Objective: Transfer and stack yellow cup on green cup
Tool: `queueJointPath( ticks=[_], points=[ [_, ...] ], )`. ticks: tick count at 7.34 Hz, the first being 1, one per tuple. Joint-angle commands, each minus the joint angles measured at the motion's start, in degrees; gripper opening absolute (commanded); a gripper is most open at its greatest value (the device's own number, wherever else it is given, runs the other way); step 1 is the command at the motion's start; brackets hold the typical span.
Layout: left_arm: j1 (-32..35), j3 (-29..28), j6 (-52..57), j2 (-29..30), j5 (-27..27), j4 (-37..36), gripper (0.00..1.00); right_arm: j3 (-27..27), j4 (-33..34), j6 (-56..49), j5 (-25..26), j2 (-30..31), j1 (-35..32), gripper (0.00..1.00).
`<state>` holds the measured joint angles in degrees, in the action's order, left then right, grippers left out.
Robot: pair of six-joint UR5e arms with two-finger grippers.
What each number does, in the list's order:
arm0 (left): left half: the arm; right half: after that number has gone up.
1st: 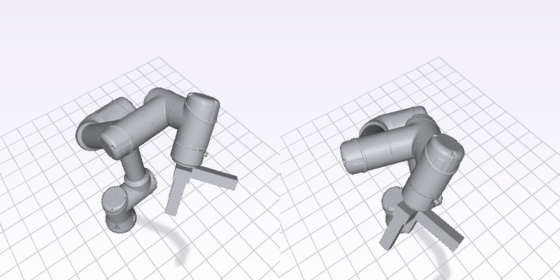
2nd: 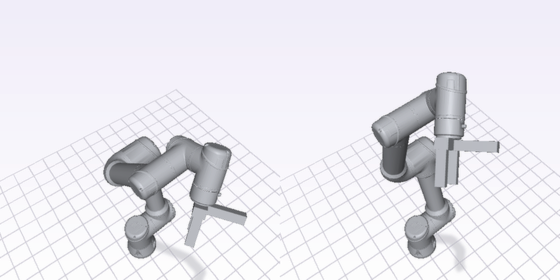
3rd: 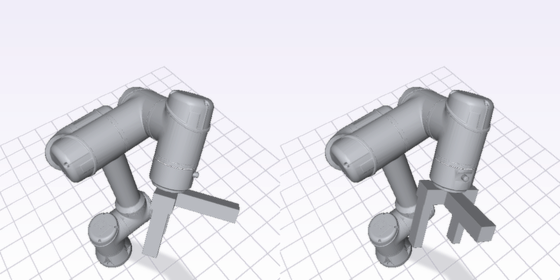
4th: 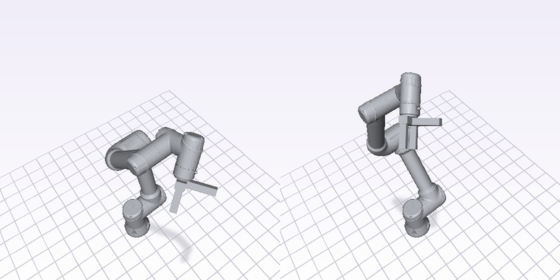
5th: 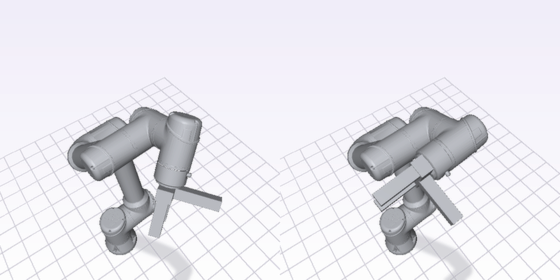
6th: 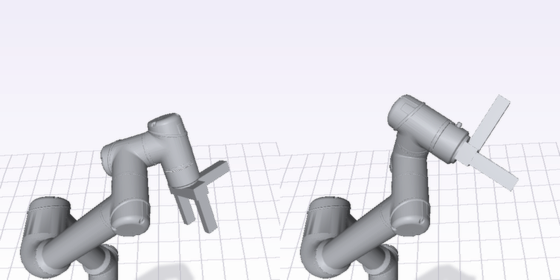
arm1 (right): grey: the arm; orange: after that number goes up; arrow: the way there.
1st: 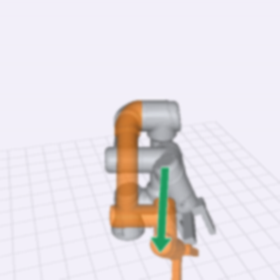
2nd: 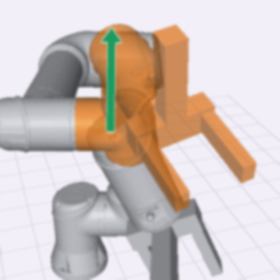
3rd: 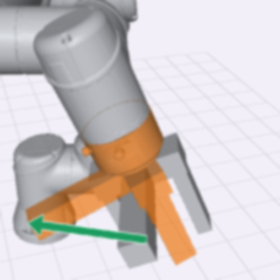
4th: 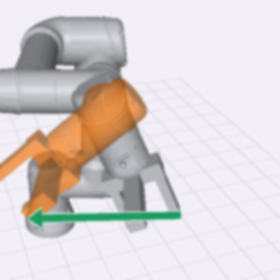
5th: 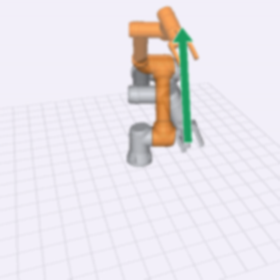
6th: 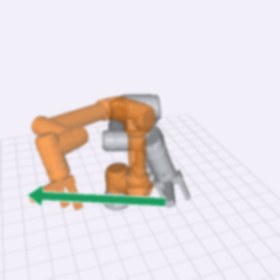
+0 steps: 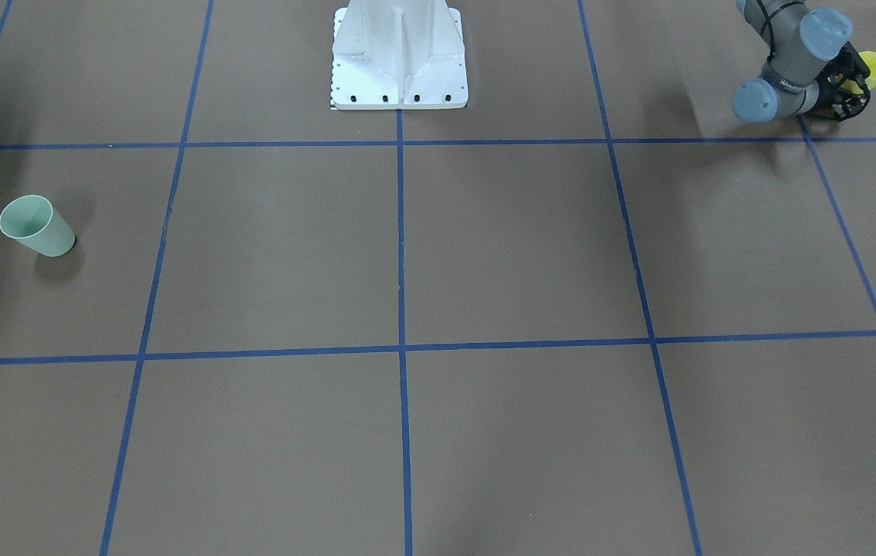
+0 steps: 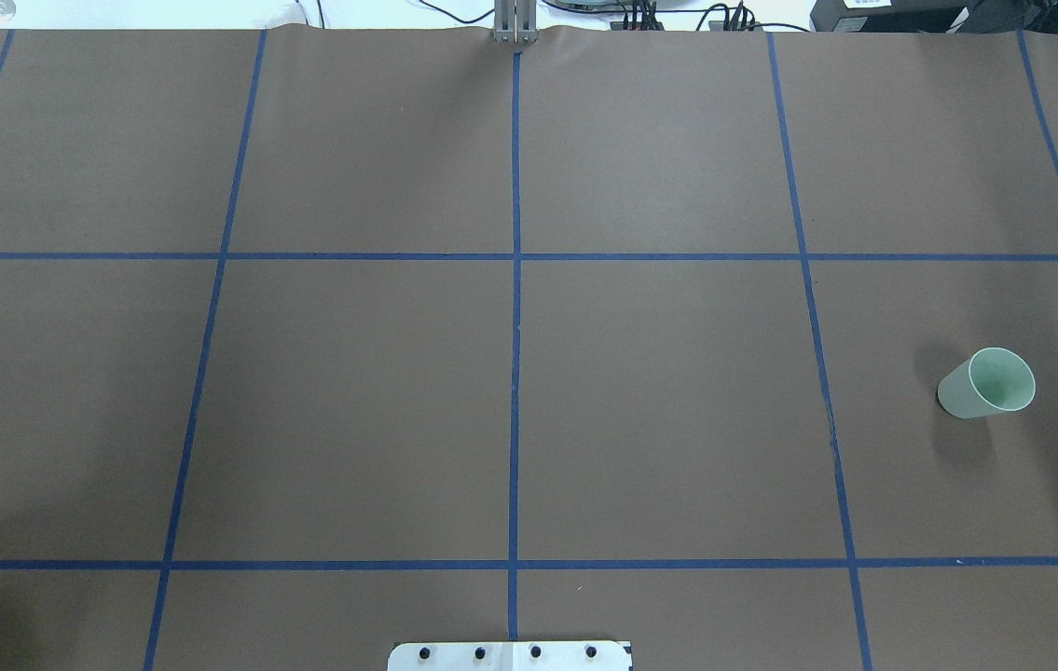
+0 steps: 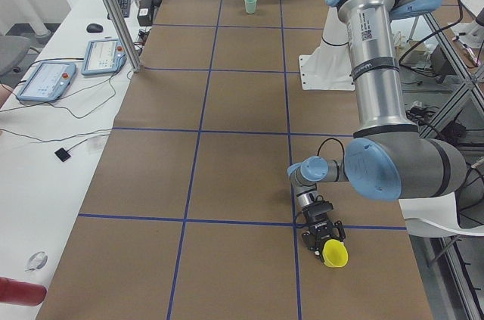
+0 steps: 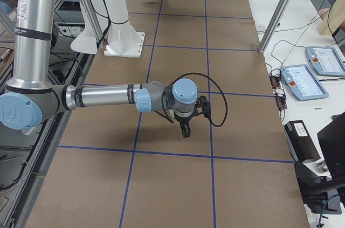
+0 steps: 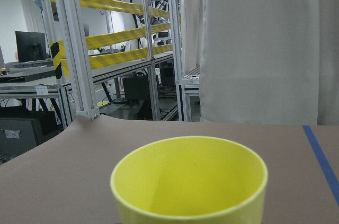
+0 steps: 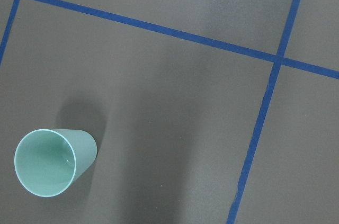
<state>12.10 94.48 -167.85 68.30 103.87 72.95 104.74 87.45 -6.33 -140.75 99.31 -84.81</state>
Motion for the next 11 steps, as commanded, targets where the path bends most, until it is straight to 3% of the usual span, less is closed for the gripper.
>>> queueJointPath(
  ticks=[1,3,5,7,8,9,11],
  points=[
    [-0.15,1.05,1.20,-3.41,0.02,0.26,0.00,0.11,0.00,0.09,-0.14,0.00,0.00,0.99],
    [-0.06,7.96,4.18,-8.42,-0.50,0.09,0.00,0.11,0.00,0.27,-0.93,-0.08,0.09,0.99],
    [1.07,9.75,11.36,-8.80,-3.56,0.08,0.00,0.11,0.00,0.53,-0.93,-0.52,0.09,1.00],
    [6.15,12.21,19.45,-8.62,-17.58,0.08,0.00,0.02,0.00,0.62,-1.02,-0.79,0.09,0.99],
    [11.31,12.65,28.36,-6.70,-22.95,0.08,0.00,0.02,0.09,0.79,-1.37,-0.79,0.09,1.00],
    [19.28,13.01,37.24,0.28,-26.66,0.08,0.00,-0.15,0.18,0.88,-2.07,-0.79,0.09,1.00],
    [24.52,13.44,53.86,11.20,-35.11,-0.26,0.00,-0.50,0.26,1.41,-2.60,-0.79,0.17,0.99]
  ],
)
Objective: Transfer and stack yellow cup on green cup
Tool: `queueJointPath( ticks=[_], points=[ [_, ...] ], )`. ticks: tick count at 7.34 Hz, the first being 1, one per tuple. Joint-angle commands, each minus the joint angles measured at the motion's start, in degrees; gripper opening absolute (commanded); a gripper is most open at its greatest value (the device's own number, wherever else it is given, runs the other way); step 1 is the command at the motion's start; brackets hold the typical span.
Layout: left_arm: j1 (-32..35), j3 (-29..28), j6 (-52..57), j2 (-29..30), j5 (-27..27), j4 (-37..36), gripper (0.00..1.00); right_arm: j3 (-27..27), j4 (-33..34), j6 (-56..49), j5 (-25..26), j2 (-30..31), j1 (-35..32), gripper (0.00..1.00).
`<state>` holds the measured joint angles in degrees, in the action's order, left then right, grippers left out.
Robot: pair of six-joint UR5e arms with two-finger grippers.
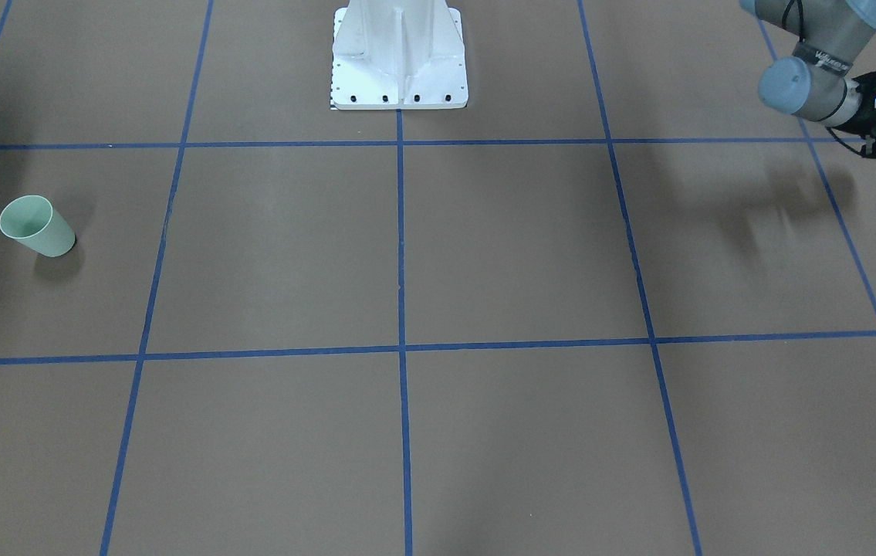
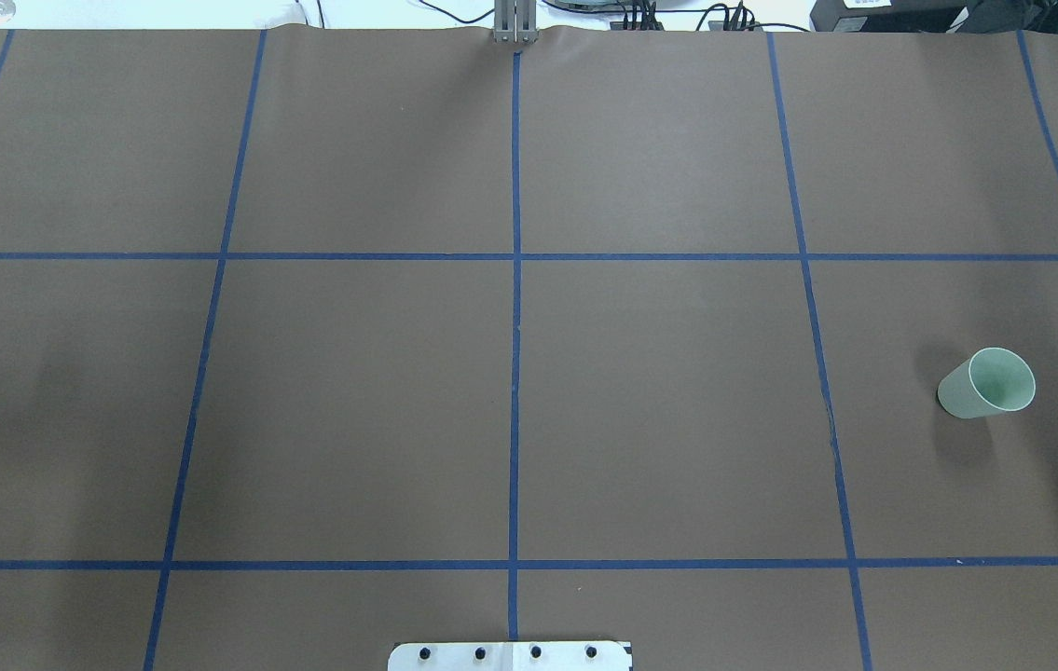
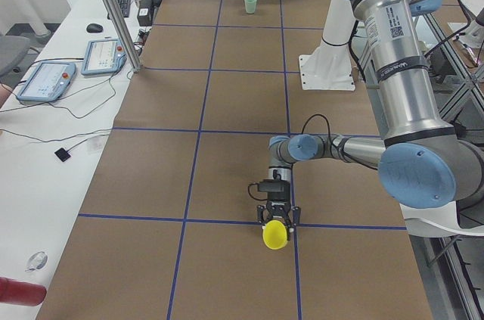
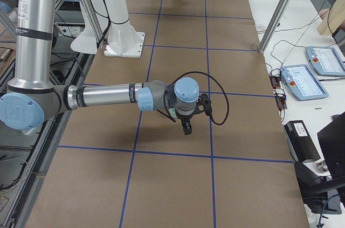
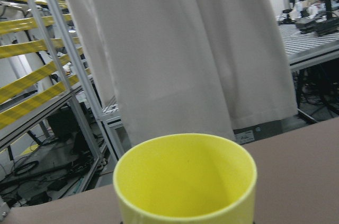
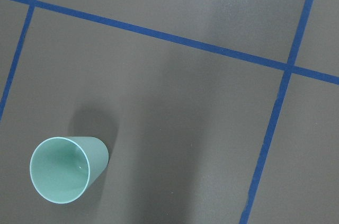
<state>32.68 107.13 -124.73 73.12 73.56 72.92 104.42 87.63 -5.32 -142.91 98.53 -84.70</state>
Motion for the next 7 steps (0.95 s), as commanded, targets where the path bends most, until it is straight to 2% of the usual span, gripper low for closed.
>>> queueJointPath(
  ticks=[1,3,4,7],
  points=[
    [7.89,0.88,18.48,12.34,-7.09,-0.06,0.00,-0.62,0.09,0.92,-1.14,-0.09,0.06,1.00],
    [10.47,0.63,29.85,23.33,-11.66,0.12,0.00,-1.85,0.09,2.14,-2.89,-0.36,0.06,0.99],
    [10.57,0.71,32.07,29.21,-11.94,0.12,0.00,-2.55,0.09,2.41,-4.21,-0.36,0.06,1.00],
    [8.99,0.88,42.16,39.44,-11.95,1.95,0.00,-5.01,0.26,2.42,-4.22,-1.76,0.06,1.00]
  ],
)
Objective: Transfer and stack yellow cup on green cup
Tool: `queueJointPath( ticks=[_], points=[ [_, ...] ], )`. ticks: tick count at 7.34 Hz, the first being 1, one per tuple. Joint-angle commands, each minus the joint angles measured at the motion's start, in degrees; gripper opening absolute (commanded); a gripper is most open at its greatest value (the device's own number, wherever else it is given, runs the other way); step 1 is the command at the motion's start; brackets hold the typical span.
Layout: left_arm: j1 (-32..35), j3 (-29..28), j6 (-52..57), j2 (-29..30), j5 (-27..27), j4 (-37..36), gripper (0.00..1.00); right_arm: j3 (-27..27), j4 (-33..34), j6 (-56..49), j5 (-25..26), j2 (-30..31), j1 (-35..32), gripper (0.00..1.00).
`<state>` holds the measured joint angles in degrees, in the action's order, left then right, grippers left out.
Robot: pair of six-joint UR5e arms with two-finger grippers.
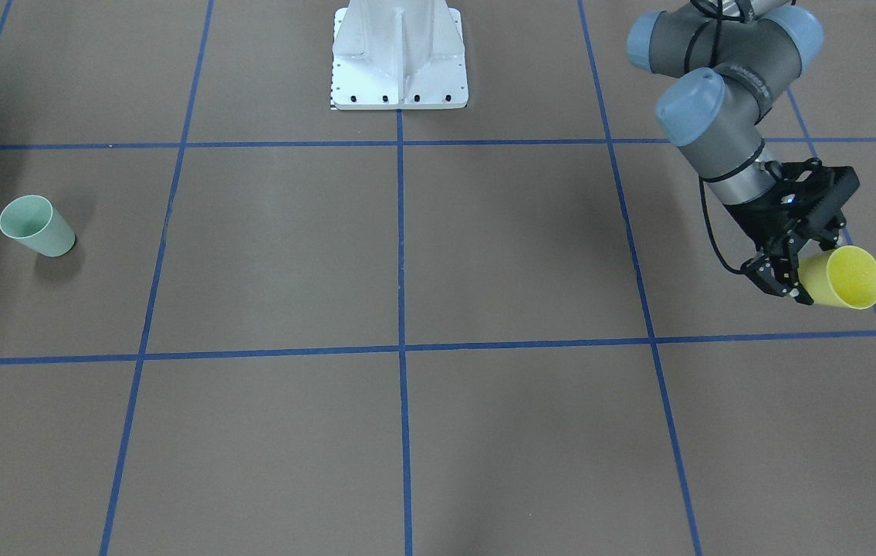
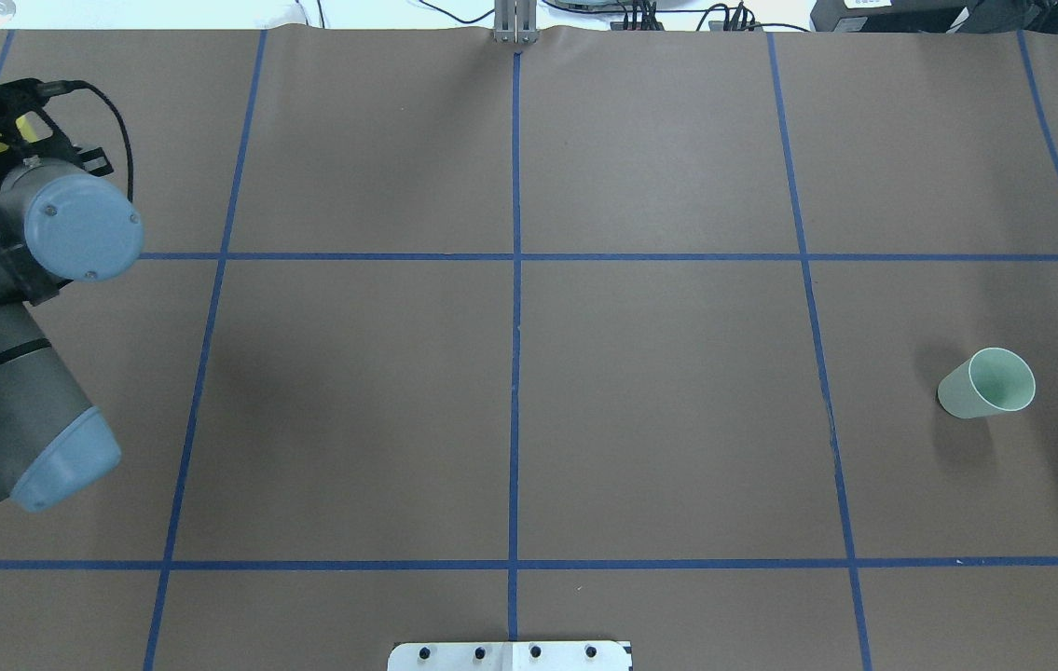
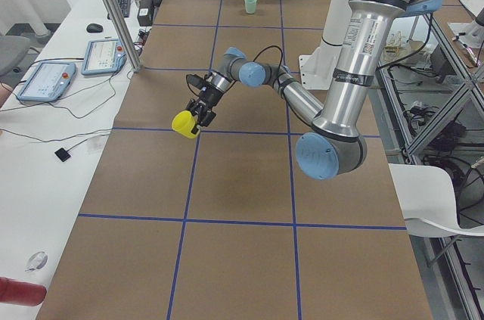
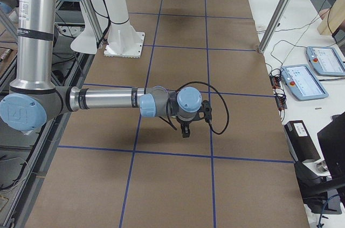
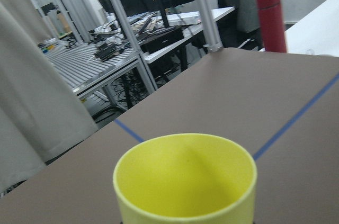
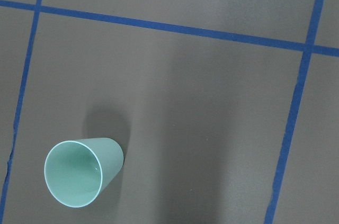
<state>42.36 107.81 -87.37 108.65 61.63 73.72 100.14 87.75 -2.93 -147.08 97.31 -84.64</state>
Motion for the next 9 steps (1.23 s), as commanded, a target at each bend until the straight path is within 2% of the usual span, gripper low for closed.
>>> queueJointPath(
  ticks=[1,3,4,5,6,7,9],
  points=[
    [-2.26,0.21,12.06,5.77,0.15,8.65,0.00,-0.65,0.14,0.12,-0.14,-0.62,0.00,0.99],
    [-5.25,-2.32,38.09,5.26,0.68,30.60,0.00,-0.04,-0.13,5.44,-1.45,-3.33,-0.09,0.99],
    [-6.22,-2.95,41.28,5.61,1.03,39.75,0.00,0.22,-0.30,7.48,-1.54,-4.39,0.00,0.99],
    [-7.97,-4.78,41.66,5.70,3.65,45.58,0.00,0.23,-0.30,11.50,-1.63,-6.32,0.00,0.99],
    [-9.56,-6.46,43.06,6.05,9.41,52.95,0.00,0.31,-0.30,15.37,-1.81,-8.95,0.26,1.00],
    [-9.83,-8.91,44.73,6.40,10.86,58.15,0.00,0.14,-0.13,17.50,-1.72,-11.32,1.65,0.99],
    [-10.19,-11.30,45.45,9.56,12.89,61.01,0.00,0.31,-0.39,32.37,-1.46,-18.78,7.88,0.99]
  ],
)
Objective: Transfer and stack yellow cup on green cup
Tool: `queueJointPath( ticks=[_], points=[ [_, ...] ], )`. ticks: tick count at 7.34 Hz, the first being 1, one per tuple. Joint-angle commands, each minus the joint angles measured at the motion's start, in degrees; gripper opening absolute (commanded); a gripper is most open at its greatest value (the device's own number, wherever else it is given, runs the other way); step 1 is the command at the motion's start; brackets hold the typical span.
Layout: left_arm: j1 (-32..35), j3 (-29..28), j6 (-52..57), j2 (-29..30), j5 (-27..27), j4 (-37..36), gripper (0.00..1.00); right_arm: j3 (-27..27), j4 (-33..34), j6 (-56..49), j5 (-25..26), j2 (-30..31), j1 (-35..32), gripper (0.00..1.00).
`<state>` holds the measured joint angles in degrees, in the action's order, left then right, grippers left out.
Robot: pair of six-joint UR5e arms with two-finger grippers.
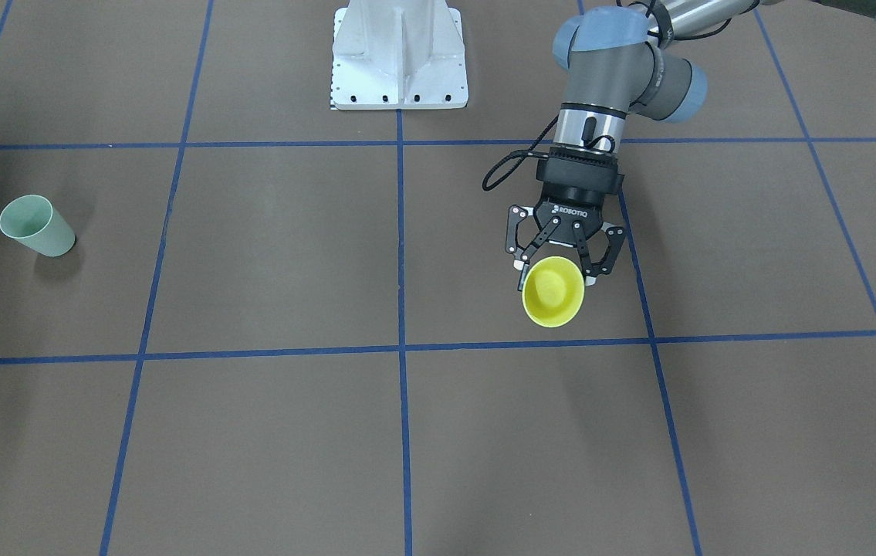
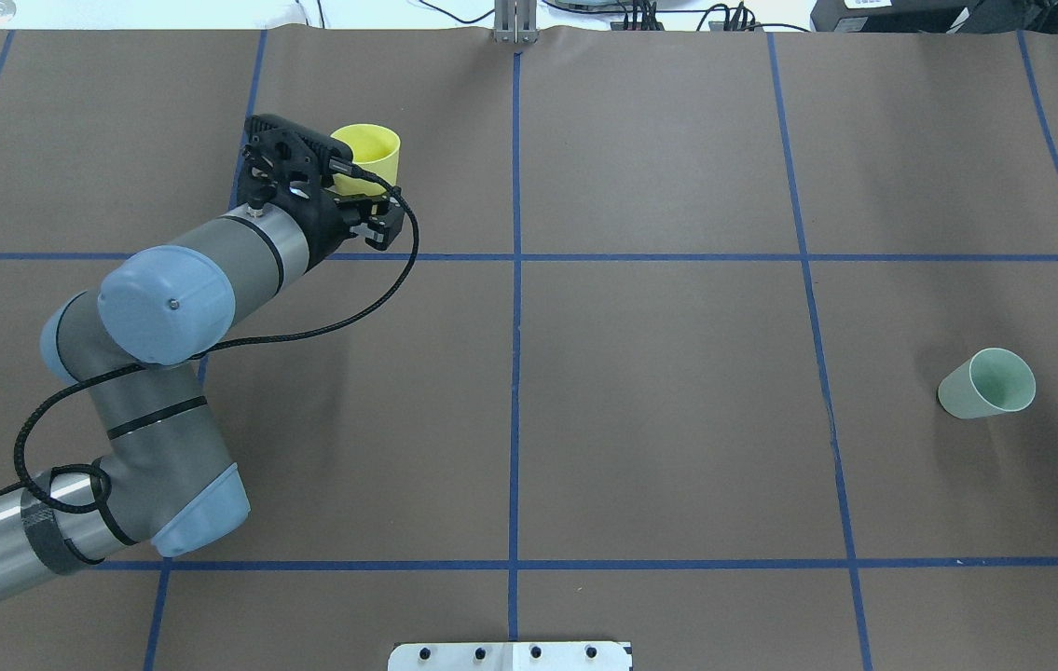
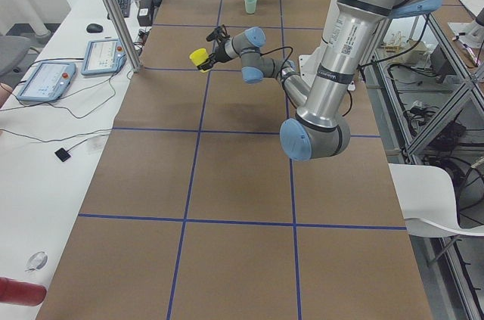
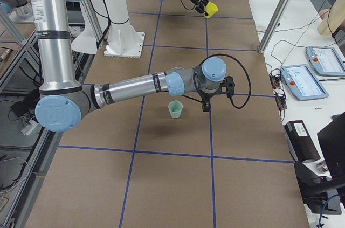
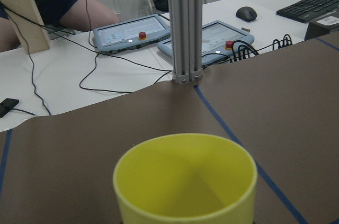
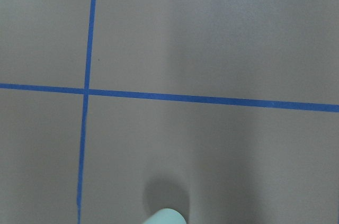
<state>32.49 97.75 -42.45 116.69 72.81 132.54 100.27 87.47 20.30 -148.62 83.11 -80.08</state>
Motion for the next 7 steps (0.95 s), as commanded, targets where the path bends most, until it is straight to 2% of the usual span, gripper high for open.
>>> queueJointPath(
  ticks=[1,2,4,5,6,7],
  points=[
    [-0.67,-1.07,0.61,1.43,1.80,2.29,0.00,0.62,-0.19,13.32,0.09,-6.36,4.66,0.99],
    [-0.67,-0.72,1.14,1.43,1.98,2.11,0.00,0.89,-0.20,13.45,0.35,-7.25,4.84,0.99],
    [-0.50,-0.02,13.46,0.56,4.34,2.37,0.00,1.15,-0.20,13.45,0.96,-9.27,5.63,1.00],
    [-0.15,0.34,21.54,0.55,8.36,3.51,0.00,1.15,-0.20,13.45,1.92,-10.50,6.42,1.00],
    [-0.41,0.08,22.40,0.64,9.96,4.65,0.00,1.67,-0.20,13.45,3.15,-11.47,8.08,1.00],
    [-0.23,-0.27,22.93,0.64,15.11,5.44,0.00,2.55,-0.28,13.36,4.82,-13.39,10.97,1.00]
  ],
)
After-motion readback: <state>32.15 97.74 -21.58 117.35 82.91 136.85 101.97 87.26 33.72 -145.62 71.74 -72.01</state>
